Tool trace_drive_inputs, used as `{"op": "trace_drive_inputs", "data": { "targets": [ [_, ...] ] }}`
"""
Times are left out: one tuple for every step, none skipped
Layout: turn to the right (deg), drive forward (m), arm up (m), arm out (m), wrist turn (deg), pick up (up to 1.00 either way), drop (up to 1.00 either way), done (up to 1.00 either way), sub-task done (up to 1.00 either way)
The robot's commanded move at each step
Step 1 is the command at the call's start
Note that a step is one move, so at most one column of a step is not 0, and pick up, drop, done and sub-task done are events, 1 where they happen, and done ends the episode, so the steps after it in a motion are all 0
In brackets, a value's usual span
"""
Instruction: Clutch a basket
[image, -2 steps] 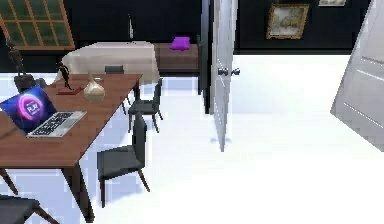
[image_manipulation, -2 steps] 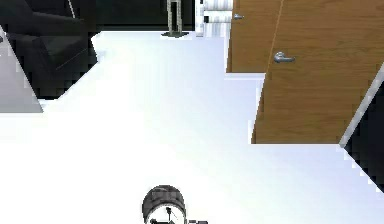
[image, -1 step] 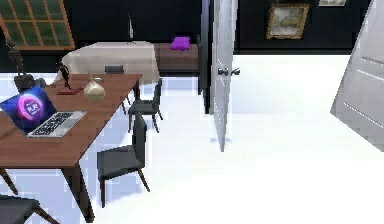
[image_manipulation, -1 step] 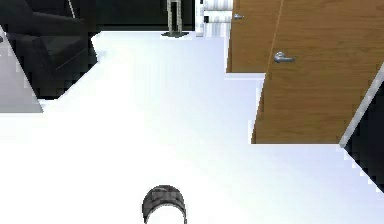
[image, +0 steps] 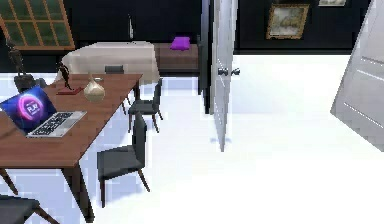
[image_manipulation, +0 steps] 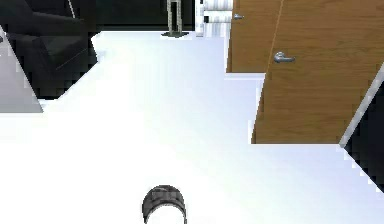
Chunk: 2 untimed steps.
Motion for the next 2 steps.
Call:
{"op": "trace_drive_inputs", "data": {
  "targets": [
    [0.0, 0.0, 0.1, 0.0, 0.0, 0.0, 0.0, 0.0, 0.0],
    [0.0, 0.0, 0.0, 0.0, 0.0, 0.0, 0.0, 1.0, 0.0]
  ]
}}
